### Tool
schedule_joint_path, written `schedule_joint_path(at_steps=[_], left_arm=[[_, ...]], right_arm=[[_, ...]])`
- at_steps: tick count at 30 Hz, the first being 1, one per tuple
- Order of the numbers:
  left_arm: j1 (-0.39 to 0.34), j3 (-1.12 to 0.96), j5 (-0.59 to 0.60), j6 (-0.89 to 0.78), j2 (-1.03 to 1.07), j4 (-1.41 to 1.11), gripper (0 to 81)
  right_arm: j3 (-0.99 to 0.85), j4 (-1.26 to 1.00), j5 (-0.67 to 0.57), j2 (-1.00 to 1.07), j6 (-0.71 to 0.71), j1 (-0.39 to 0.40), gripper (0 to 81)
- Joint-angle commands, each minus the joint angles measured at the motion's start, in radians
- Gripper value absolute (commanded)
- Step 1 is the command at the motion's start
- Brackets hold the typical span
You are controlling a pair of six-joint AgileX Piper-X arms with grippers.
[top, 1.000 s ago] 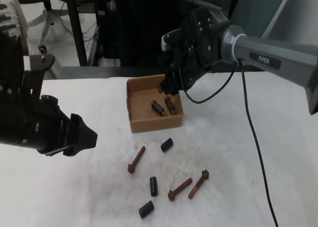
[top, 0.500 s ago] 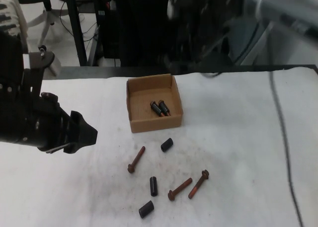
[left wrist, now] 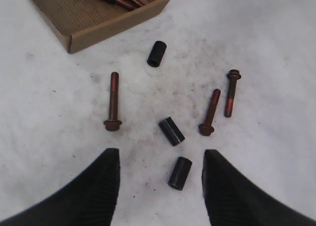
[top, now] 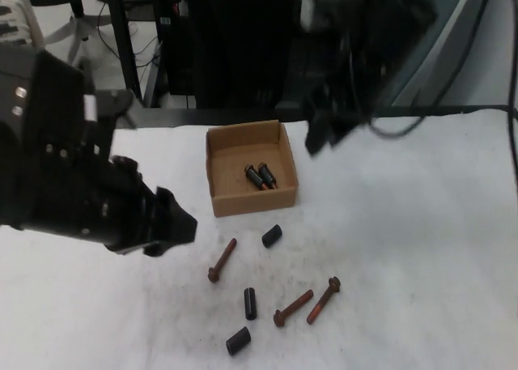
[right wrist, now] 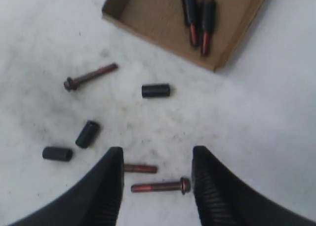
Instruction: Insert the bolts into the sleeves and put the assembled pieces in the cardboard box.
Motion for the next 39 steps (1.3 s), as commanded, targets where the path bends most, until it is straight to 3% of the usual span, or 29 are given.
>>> schedule_joint_path(at_steps=[1,7,18,24,31,39], left_arm=[[-0.017,-0.010,-0.034,-0.014,0.026,-0.002,47.8],[-0.017,-0.012,-0.047,-0.007,0.052,0.034,47.8],[-0.022,-0.029,-0.023,0.017,0.084,0.096,47.8],[-0.100,-0.117,-0.070,0.046,0.132,0.116,47.8],[-0.172,-0.200,-0.087,0.034,0.235,0.162,47.8],[-0.273,-0.264,-0.090,0.038,0.307,0.169,47.8]], right_arm=[[0.048,0.026,-0.035,-0.010,-0.013,0.025,41.5],[0.136,0.026,-0.053,-0.041,-0.030,0.077,35.9],[0.221,0.074,-0.053,-0.105,-0.040,0.092,35.9],[0.308,-0.046,-0.053,-0.236,-0.036,0.092,32.9],[0.323,-0.001,-0.023,-0.367,0.008,0.083,32.9],[0.326,0.000,0.045,-0.524,0.004,-0.005,32.9]])
